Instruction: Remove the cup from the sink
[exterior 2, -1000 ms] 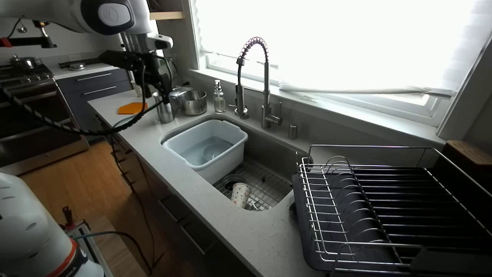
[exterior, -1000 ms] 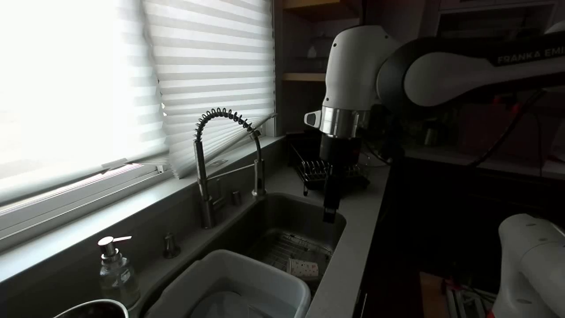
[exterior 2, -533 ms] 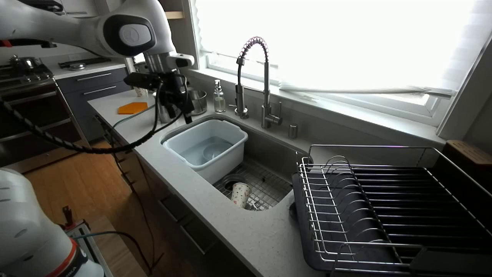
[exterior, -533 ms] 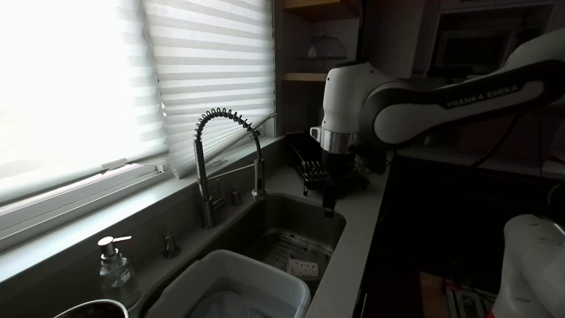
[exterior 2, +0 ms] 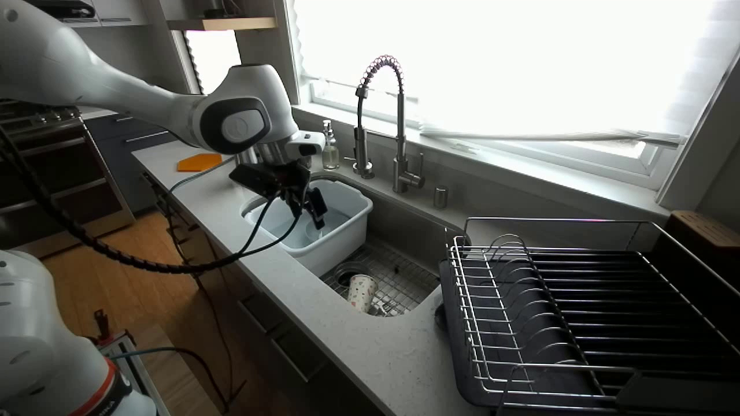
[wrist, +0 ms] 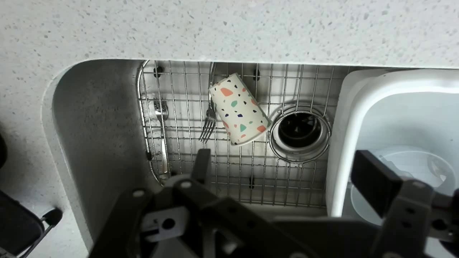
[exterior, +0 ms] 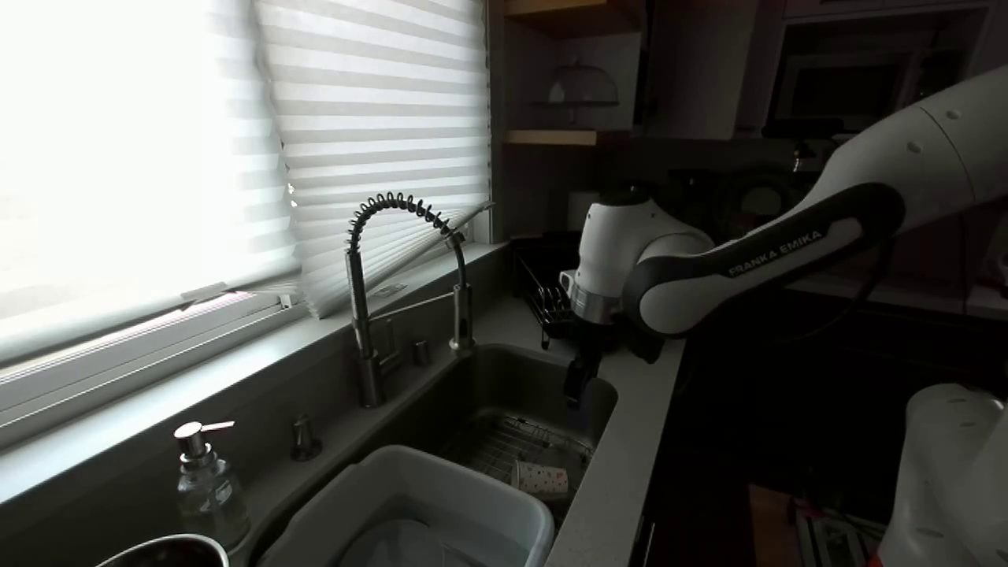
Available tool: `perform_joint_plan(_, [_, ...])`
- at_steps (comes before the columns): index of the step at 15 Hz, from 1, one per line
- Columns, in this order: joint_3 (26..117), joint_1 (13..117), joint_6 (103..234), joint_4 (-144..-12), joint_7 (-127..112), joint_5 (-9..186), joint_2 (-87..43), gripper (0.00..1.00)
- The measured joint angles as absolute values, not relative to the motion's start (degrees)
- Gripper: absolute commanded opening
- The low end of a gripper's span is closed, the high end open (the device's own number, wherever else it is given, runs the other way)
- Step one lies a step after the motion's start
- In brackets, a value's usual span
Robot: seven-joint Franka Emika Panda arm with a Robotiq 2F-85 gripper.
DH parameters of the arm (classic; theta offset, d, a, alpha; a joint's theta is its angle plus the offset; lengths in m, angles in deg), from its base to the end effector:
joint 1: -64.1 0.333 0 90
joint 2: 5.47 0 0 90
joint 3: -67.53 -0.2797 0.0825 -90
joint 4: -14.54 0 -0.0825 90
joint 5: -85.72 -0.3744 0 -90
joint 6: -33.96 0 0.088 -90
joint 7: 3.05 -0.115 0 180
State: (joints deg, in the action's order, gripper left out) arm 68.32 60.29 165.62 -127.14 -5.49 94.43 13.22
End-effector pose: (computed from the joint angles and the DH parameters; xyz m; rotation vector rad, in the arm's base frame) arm 0.4502 -0.0403 0.3895 3.0136 -0.0451 0.2252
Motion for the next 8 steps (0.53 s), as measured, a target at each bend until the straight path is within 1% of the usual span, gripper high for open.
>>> perform_joint_plan(8, [68.33,60.29,165.97,-127.12,-6.06,94.43,12.94,1.0])
